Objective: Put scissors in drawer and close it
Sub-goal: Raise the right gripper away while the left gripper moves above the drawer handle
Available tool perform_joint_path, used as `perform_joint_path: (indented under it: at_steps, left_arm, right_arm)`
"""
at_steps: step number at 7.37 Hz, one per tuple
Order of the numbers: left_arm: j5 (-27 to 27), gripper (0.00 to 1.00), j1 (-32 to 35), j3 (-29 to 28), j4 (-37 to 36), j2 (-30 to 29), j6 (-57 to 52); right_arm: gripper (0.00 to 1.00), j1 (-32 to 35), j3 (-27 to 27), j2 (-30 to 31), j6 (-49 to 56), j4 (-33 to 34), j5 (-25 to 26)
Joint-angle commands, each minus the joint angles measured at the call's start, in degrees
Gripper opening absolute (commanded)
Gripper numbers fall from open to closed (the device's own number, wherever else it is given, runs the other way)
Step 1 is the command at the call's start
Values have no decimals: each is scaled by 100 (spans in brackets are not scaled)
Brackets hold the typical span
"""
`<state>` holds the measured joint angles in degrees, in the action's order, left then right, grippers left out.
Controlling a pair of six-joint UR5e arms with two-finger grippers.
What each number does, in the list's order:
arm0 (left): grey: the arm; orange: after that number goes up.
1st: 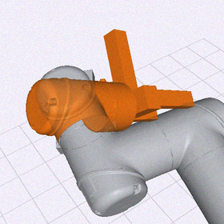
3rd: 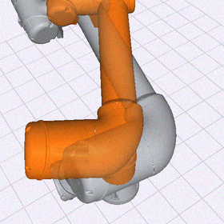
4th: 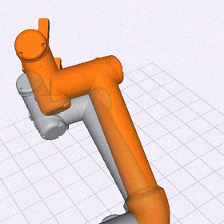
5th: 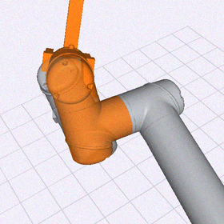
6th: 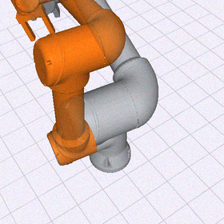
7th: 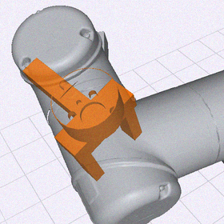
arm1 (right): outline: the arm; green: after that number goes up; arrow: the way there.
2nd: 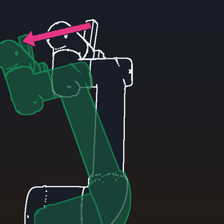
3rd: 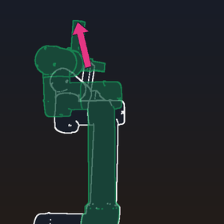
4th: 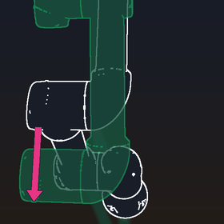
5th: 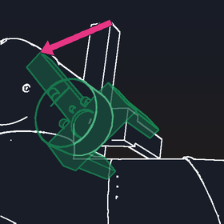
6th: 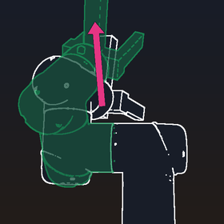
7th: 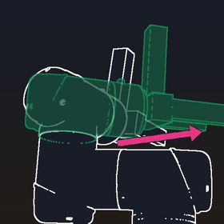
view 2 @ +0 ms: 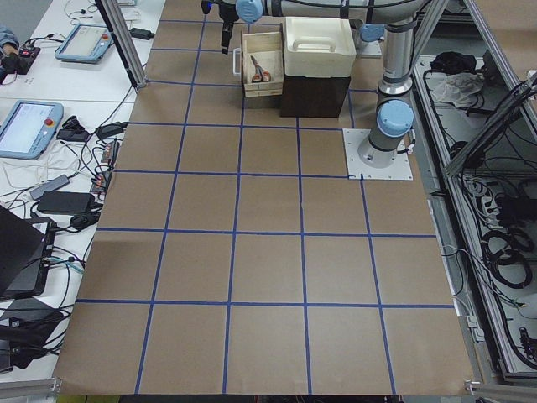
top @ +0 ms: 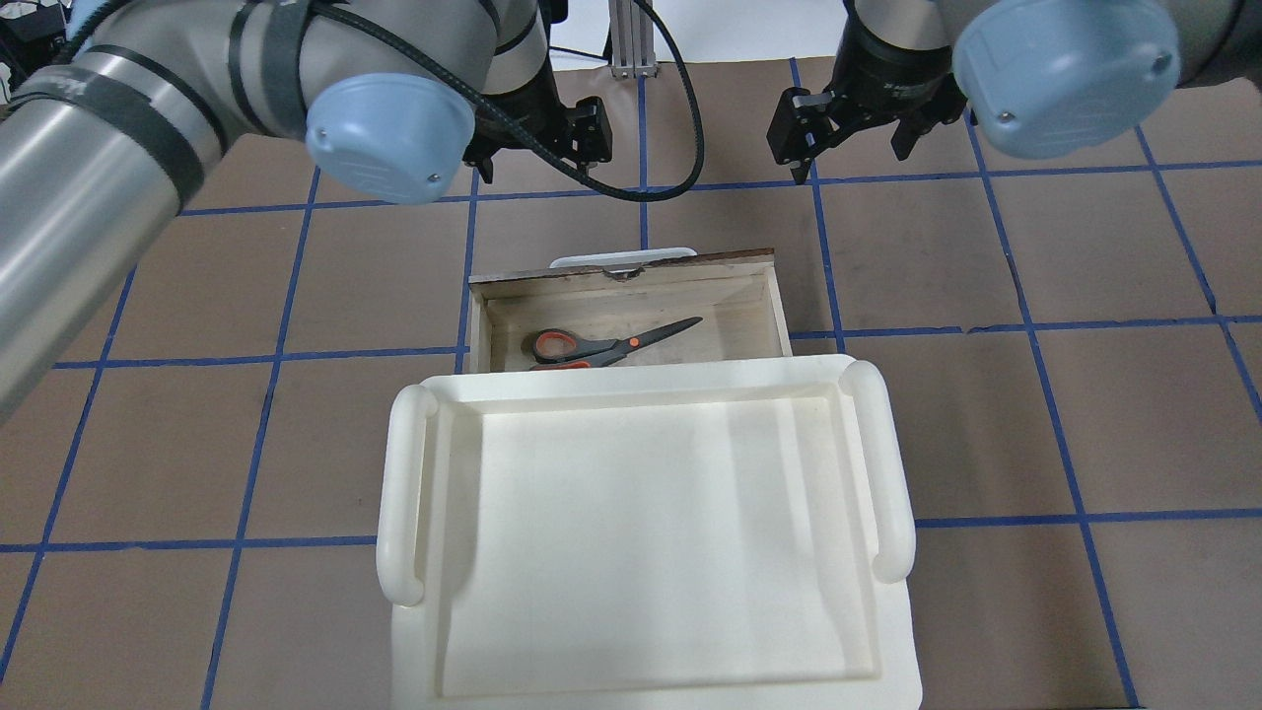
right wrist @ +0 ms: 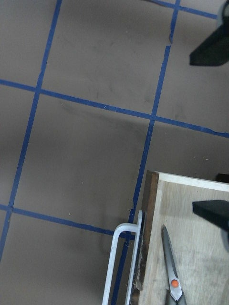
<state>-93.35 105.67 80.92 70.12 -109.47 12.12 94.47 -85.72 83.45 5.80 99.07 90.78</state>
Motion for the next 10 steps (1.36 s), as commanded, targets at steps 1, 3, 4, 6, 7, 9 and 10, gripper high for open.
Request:
perform_joint_path:
  at_steps: [1, 3, 4, 6, 7, 9, 10]
  left_arm:
    - [27, 100, 120, -268, -366, -635, 36]
    - [36, 100, 313, -445, -394, -1083, 359]
    - [62, 100, 340, -454, -350, -1277, 423]
    - [211, 100, 375, -472, -367, -1472, 249]
    - [212, 100, 384, -463, -359, -1550, -14]
    - [247, 100, 393, -463, -193, -1586, -78]
    - [308, 100, 393, -463, 95, -1517, -60]
  right_arm:
    - [100, -271, -32, 119, -35, -256, -34]
    - [100, -280, -41, 163, -43, -239, -17]
    - [100, -280, -41, 163, -43, -248, 1]
    - [100, -280, -41, 172, -43, -257, 1]
    - [100, -280, -41, 172, -43, -257, -8]
    - [100, -289, -41, 172, -35, -239, 10]
    - [100, -289, -41, 172, -35, -256, 27]
